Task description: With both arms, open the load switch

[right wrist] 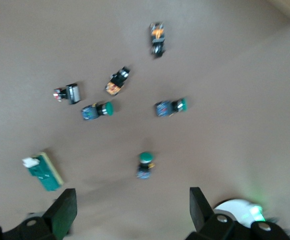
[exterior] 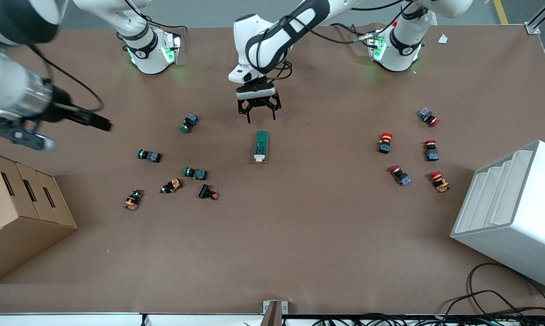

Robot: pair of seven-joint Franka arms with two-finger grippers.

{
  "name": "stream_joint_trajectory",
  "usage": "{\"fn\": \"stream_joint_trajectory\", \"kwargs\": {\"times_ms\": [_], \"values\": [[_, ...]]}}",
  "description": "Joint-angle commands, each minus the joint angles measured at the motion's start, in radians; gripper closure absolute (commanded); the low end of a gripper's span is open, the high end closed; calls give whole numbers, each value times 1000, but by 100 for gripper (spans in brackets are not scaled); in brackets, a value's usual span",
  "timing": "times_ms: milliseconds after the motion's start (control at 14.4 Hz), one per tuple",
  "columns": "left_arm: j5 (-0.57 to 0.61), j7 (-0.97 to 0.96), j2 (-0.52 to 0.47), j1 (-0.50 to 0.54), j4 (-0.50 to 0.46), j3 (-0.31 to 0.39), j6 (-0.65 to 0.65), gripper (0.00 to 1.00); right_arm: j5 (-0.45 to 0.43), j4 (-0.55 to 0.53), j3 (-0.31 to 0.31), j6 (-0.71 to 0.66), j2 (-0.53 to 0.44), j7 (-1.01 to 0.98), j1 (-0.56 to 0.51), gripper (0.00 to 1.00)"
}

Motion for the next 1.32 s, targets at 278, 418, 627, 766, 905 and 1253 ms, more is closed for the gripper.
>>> {"fn": "stream_joint_trajectory", "kwargs": {"times_ms": [278,418,627,766,905,1253], "values": [[389,-288,83,-30,-53,1,-13,1,54,54,-4,127,198,467,208,0],[424,-307,110,-57,-50,7,-97,1,54,109,-4,129,281,574,251,0],[544,-394,159,-60,-49,7,-144,1,57,202,-4,134,410,729,317,0],[627,-449,202,-64,-42,7,-217,1,60,232,-3,172,484,838,365,0],[656,-479,213,-66,-42,7,-228,1,61,232,-1,241,540,945,409,0],[659,-482,231,-72,-27,7,-248,1,61,253,-1,362,666,1113,504,0]]}}
